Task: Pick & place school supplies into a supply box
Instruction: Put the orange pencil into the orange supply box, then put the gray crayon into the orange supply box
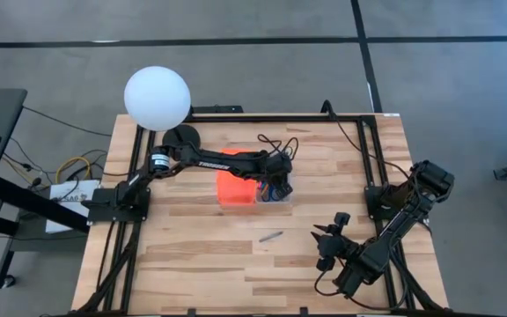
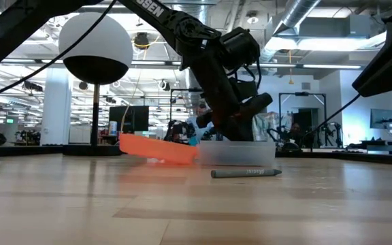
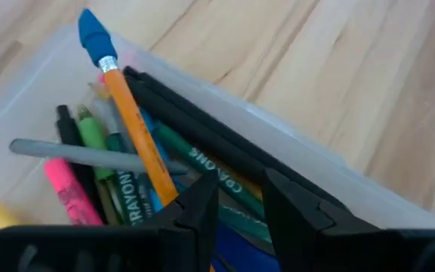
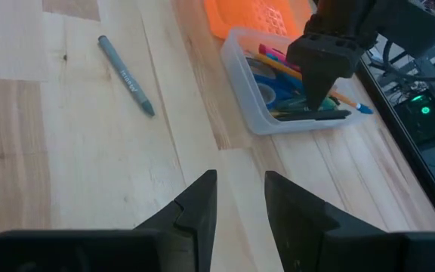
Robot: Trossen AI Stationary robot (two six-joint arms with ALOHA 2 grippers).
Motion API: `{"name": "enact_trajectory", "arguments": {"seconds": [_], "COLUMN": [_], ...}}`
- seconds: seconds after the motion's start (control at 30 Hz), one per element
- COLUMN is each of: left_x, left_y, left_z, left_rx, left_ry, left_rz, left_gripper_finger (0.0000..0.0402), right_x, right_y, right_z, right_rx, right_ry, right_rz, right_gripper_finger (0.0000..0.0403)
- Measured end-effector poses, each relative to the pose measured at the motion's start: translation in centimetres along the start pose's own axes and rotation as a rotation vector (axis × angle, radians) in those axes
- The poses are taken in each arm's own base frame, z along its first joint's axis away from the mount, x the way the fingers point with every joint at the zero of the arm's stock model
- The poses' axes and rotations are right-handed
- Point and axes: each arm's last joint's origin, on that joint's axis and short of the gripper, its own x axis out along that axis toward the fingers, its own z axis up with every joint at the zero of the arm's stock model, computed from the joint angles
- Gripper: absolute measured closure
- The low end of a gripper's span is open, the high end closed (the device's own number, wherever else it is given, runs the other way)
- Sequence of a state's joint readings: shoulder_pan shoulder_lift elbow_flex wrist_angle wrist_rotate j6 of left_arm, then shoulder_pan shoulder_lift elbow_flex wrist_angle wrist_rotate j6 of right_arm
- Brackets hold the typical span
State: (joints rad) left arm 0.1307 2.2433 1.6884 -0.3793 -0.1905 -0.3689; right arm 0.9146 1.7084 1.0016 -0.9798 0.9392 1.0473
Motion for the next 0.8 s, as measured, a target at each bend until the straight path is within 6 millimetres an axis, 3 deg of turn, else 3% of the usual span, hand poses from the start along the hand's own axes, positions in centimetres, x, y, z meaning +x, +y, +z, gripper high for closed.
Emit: {"name": "enact_trajectory", "arguments": {"seconds": [0.2, 0.4, 0.6, 0.8], "left_x": [-1.0, -2.3, -2.4, -2.4], "left_y": [-0.9, -1.3, -0.3, -0.2], "left_z": [1.6, 3.0, 1.9, 1.5], "left_rx": [0.032, 0.041, 0.071, 0.085], "left_ry": [-0.054, -0.084, 0.02, 0.059], "left_rz": [-0.043, 0.019, 0.173, 0.183], "left_gripper_finger": [0.0304, 0.0304, 0.0304, 0.0304], "right_x": [0.0, 0.0, 0.0, 0.0], "right_y": [0.0, 0.0, 0.0, 0.0], "right_z": [0.0, 0.0, -0.1, -0.1], "right_rx": [-0.001, -0.001, 0.0, 0.001], "right_ry": [0.0, 0.0, 0.021, 0.022], "right_rz": [0.0, 0.0, 0.012, 0.013], "right_gripper_finger": [0.0297, 0.0297, 0.0297, 0.0297]}}
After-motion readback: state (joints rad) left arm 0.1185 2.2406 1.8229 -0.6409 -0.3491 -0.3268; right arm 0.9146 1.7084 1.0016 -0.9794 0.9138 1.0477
